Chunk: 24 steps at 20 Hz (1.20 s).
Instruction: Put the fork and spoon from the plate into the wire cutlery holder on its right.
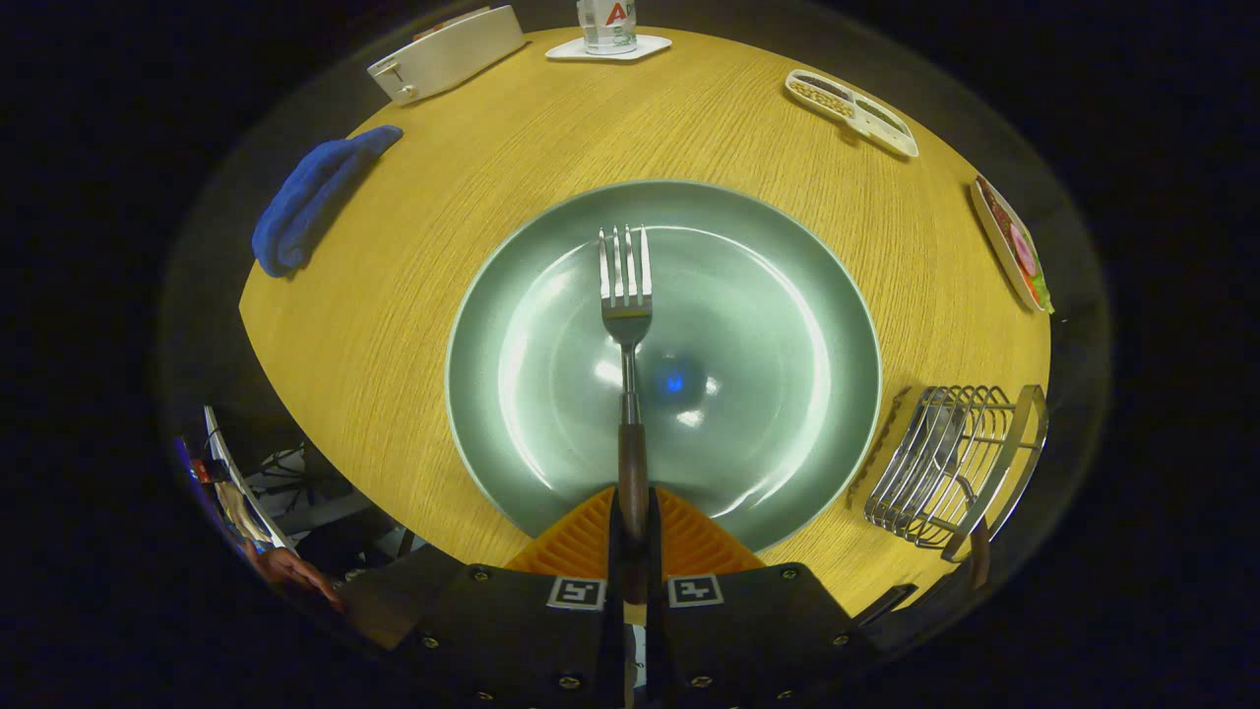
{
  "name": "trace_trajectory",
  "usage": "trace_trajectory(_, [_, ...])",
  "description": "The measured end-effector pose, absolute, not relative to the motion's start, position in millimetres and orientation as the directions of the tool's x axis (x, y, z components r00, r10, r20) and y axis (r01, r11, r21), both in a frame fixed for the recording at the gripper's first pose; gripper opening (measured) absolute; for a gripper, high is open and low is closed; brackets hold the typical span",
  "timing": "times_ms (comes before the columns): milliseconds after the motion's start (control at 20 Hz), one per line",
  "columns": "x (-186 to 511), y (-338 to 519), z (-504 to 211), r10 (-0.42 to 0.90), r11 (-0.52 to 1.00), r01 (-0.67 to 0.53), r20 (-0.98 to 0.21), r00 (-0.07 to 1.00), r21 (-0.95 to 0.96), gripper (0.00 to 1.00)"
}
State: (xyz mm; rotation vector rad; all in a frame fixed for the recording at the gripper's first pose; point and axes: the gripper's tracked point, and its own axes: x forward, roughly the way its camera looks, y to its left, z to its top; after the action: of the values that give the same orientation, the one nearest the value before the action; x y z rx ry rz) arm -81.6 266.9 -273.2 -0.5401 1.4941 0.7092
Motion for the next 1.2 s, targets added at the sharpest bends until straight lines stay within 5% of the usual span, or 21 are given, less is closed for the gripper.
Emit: trace_trajectory(1200, [-16.6, 166.9, -101.6, 0.089, 0.642, -0.748, -0.986, -0.144, 0.167, 0.09])
